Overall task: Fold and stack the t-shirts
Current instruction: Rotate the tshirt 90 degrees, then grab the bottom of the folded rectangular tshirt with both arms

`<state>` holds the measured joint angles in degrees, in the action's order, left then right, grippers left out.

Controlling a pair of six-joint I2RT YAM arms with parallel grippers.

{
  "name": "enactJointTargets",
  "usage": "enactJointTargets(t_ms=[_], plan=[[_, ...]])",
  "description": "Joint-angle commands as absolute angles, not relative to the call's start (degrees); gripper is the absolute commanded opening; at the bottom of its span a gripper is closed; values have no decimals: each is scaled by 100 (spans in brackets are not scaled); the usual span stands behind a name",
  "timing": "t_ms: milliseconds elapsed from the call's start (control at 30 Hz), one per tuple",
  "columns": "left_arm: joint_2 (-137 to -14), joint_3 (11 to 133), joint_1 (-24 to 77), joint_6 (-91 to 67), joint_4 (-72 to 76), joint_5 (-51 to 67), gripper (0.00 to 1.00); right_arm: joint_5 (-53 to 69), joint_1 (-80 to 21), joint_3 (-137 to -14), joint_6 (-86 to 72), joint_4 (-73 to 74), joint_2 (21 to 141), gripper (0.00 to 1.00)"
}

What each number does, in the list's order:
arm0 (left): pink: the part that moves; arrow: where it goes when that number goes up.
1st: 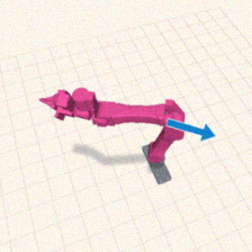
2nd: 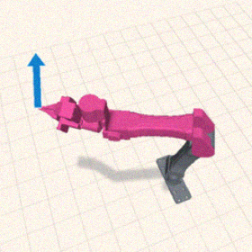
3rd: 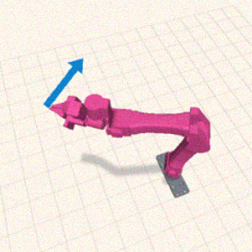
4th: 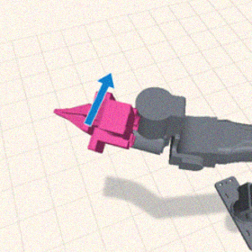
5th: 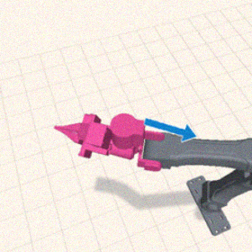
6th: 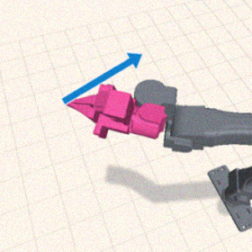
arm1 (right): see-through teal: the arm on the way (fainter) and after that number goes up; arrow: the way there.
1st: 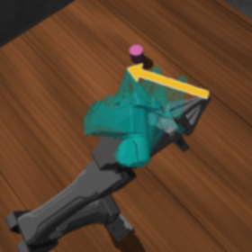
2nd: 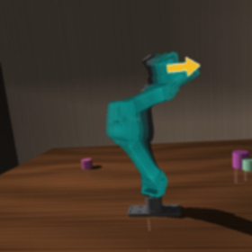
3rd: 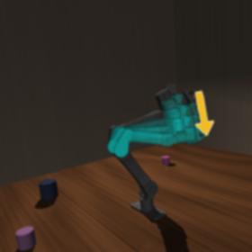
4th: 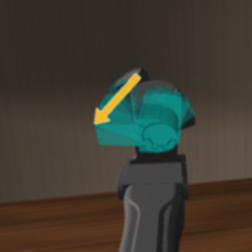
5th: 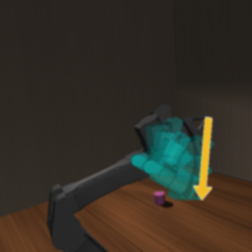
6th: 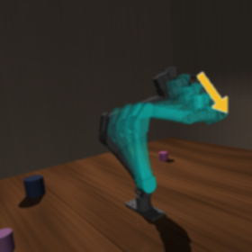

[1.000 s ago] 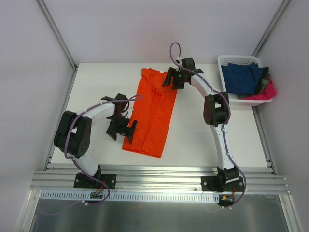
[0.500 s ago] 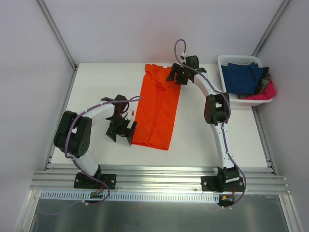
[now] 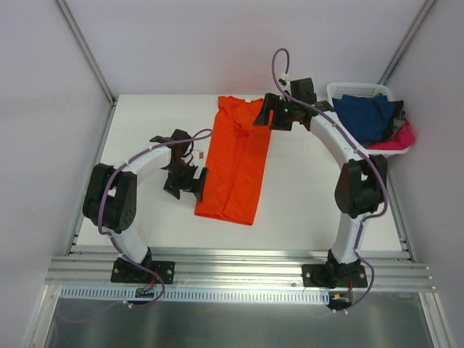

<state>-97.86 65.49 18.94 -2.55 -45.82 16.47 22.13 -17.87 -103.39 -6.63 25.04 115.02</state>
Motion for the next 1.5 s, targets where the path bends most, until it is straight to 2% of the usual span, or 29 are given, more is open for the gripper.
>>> enactJointTargets(t_ms=[0,67,133,167,300,400,600,1000,1333,1467], plan=[[-10001,6881,1758,-342,-4684,1924,92,2443,-1968,-9486,-984,2803,10638,75],[-10089,6987,1714,-360,-4693,1977,89,2592,-2065,-8646,-1133,2839,10373,66],[-10256,7128,1714,-387,-4781,2118,87,2593,-2188,-8080,-1256,2953,10029,61],[-10309,7137,1714,-404,-4807,2179,87,2645,-2223,-7459,-1309,2979,9933,61],[-10371,7084,1705,-395,-4816,2531,86,2593,-2417,-6236,-1572,3085,9589,63],[-10433,6935,1635,-457,-4825,2855,85,2487,-2540,-5687,-1792,2988,9449,63],[-10529,6698,1582,-527,-4904,3313,79,2671,-2716,-5642,-1881,2839,9501,62],[-10802,6627,1573,-624,-4904,3472,76,3102,-3146,-6012,-2206,2522,9993,51],[-10819,6434,1573,-668,-4773,3612,68,3093,-3243,-5511,-2303,2426,9633,52],[-10776,6390,1573,-694,-4755,3630,68,3199,-3392,-5590,-2285,2417,9694,51]])
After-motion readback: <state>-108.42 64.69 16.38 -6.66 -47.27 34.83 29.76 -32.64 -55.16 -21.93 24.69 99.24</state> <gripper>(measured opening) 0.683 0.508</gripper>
